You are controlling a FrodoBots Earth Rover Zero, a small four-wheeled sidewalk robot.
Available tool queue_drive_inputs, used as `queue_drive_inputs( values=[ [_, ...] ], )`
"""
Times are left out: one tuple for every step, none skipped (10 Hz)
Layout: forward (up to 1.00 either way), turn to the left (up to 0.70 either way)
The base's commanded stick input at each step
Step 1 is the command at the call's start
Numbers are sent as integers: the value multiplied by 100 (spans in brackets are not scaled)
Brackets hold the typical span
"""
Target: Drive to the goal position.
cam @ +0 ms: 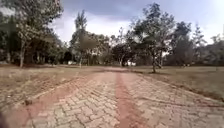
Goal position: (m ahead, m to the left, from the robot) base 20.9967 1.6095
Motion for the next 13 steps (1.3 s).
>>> queue_drive_inputs(
  values=[
    [85, 0],
    [85, 0],
    [85, 0],
    [85, 0],
    [85, 0],
    [85, 0],
    [85, 0],
    [85, 0],
    [85, 0],
    [85, 0],
    [85, 0],
    [85, 0],
    [85, 0]
  ],
)
